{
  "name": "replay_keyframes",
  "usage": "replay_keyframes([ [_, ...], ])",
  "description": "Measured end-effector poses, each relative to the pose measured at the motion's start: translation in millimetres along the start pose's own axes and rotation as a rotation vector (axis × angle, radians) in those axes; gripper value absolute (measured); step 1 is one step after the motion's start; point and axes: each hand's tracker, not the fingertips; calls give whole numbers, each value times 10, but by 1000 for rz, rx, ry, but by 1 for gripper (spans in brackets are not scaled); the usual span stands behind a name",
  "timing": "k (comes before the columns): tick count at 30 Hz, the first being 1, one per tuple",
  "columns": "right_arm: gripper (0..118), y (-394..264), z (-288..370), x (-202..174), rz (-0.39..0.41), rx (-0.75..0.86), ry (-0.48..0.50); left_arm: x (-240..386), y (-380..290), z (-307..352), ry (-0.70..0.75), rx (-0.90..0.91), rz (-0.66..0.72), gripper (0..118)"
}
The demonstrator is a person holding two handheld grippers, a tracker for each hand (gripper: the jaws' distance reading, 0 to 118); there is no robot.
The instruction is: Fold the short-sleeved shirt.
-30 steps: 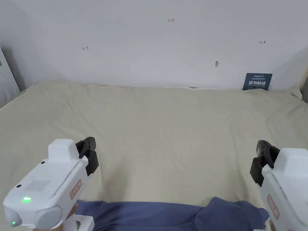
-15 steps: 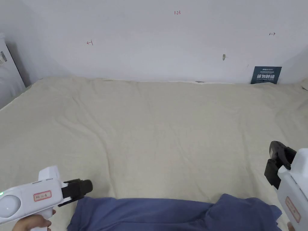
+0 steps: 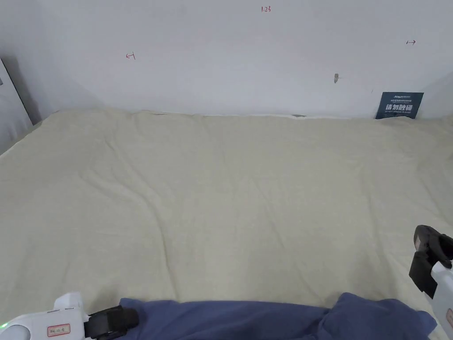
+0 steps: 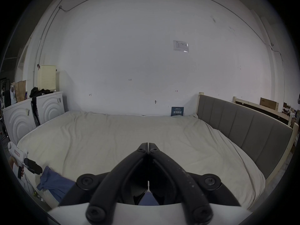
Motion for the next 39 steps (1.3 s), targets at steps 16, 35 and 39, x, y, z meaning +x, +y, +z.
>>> replay_keyframes([
  [16, 2, 101, -15, -17, -22, -8, -13, 89, -15, -68, 123, 61, -137, 8],
  [35, 2, 50, -15, 300, -55, 43, 32, 957, -50, 560, 244, 79, -194, 7],
  [39, 2, 49, -30, 385, -63, 47, 27, 1430, -143, 199, 128, -5, -257, 7],
])
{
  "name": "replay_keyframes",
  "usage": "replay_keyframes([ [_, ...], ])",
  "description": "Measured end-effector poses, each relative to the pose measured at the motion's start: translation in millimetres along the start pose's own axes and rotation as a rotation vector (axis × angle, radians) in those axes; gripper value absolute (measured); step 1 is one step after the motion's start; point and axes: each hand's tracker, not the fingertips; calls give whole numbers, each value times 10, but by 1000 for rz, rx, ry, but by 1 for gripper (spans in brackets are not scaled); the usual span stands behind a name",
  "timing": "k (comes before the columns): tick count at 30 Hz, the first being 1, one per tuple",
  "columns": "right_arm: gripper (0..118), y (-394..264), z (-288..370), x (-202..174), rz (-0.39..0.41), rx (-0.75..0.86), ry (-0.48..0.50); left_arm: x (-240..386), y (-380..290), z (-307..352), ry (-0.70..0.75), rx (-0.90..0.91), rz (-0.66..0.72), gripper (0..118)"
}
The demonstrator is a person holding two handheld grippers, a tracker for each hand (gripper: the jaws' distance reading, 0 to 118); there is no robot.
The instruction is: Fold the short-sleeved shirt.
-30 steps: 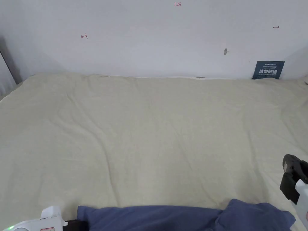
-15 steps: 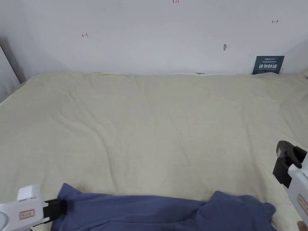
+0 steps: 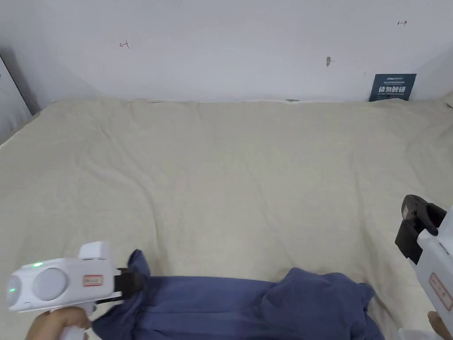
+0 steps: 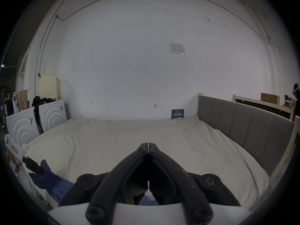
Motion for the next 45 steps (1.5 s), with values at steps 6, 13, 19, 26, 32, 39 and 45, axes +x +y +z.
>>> replay_keyframes([
  [6, 2, 13, 10, -49, -1, 4, -21, 823, -112, -593, -87, -101, -98, 7],
  [13, 2, 16, -24, -4, -6, 2, -56, 1316, -285, -1189, -71, -168, -140, 8],
  [19, 2, 19, -73, -16, -9, -1, -70, 1367, -343, -1226, -87, -175, -119, 112],
  [26, 2, 25, -139, -70, -13, -6, -62, 1252, -298, -746, -102, 41, -126, 110],
  [32, 2, 47, -167, -88, -14, -3, -47, 1029, -360, -495, 67, 259, -160, 44],
  [39, 2, -14, 319, 304, -17, -3, -44, 915, -565, -736, 97, 212, -214, 0],
  [45, 2, -50, 326, 372, -15, -9, -52, 1154, -817, -1038, 56, 144, -274, 0],
])
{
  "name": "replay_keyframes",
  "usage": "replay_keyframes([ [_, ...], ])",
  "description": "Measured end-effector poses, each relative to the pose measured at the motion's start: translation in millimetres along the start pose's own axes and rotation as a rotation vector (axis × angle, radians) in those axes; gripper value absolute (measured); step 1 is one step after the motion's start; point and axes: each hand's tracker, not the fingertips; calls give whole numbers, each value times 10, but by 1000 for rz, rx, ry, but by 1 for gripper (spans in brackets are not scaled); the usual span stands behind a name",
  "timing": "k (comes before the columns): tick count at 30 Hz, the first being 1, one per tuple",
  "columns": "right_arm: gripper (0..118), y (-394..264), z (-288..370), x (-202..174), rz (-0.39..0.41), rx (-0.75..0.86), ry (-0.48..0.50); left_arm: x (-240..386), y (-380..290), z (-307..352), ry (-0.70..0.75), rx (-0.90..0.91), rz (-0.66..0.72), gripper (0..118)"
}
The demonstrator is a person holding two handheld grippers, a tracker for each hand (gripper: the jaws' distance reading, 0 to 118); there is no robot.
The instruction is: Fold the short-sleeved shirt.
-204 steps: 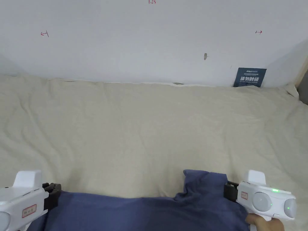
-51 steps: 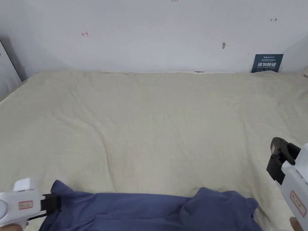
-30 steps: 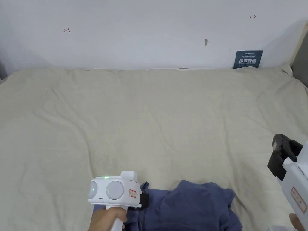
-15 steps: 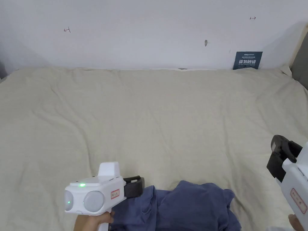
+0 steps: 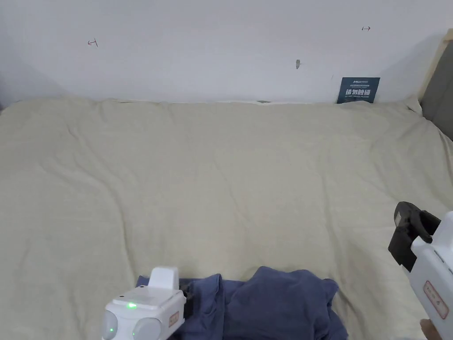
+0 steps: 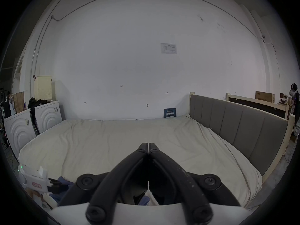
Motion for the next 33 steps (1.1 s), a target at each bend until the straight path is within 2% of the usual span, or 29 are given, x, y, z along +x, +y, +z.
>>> replay_keyframes([
  [7, 2, -30, 22, 84, -7, -8, -28, 410, -200, -415, -47, -122, -36, 0],
  [9, 2, -69, -1, 162, -6, -14, -35, 490, -266, -417, 6, -77, -77, 0],
  [12, 2, -87, -1, 183, -5, -18, -39, 504, -277, -381, 2, -76, -84, 0],
  [17, 2, -89, 5, 176, -4, -17, -34, 381, -143, -311, -38, -97, -39, 0],
  [21, 2, -69, 12, 149, 1, -14, -22, 162, 84, 48, -122, -28, 71, 0],
  [26, 2, -34, 5, 85, 9, -8, -6, -426, 306, 396, -239, -22, 235, 3],
  [27, 2, -28, 3, 76, 13, -7, -3, -572, 324, 441, -248, -23, 287, 7],
  [30, 2, -22, 0, 70, 17, -8, 11, -940, 309, 513, -259, -40, 364, 43],
  [33, 2, -20, -31, -28, 27, -11, 19, -1225, 252, 506, -227, -64, 370, 93],
])
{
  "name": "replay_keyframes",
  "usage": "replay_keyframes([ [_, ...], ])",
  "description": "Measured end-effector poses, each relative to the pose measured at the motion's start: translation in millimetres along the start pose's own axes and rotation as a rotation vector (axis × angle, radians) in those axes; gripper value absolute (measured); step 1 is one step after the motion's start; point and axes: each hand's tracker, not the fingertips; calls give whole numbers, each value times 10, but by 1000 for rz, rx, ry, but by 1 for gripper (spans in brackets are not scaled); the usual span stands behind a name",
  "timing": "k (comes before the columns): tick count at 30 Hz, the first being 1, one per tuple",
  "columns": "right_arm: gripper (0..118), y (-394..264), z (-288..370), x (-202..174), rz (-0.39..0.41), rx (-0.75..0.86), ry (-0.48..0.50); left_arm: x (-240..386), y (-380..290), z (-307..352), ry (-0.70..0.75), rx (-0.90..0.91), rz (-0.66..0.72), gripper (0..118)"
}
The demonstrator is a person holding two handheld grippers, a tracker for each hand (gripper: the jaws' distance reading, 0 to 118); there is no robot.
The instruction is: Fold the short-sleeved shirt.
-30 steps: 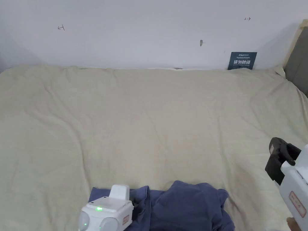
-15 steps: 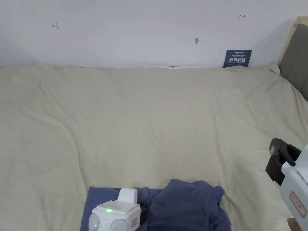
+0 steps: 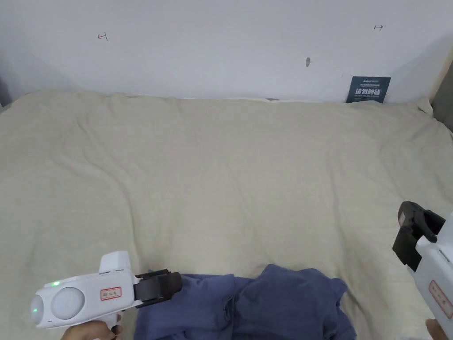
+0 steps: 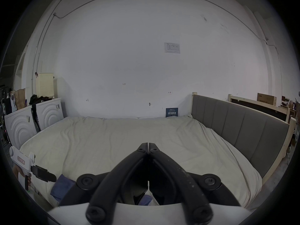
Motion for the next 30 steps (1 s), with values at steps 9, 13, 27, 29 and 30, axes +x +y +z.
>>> replay_keyframes([
  [9, 2, -37, -50, -83, 17, -33, 19, -729, -70, -280, -48, -80, 132, 104],
  [13, 2, -63, -53, -57, 19, -45, 13, -769, -142, -439, -9, -97, 87, 70],
  [27, 2, -10, -151, -151, 23, -37, 13, -354, -106, -253, 30, -32, -27, 10],
  [29, 2, 7, -155, -152, 22, -31, 16, -362, -49, -121, 29, -17, -29, 9],
  [30, 2, 16, -156, -153, 21, -27, 17, -366, -17, -38, 49, 0, -33, 9],
])
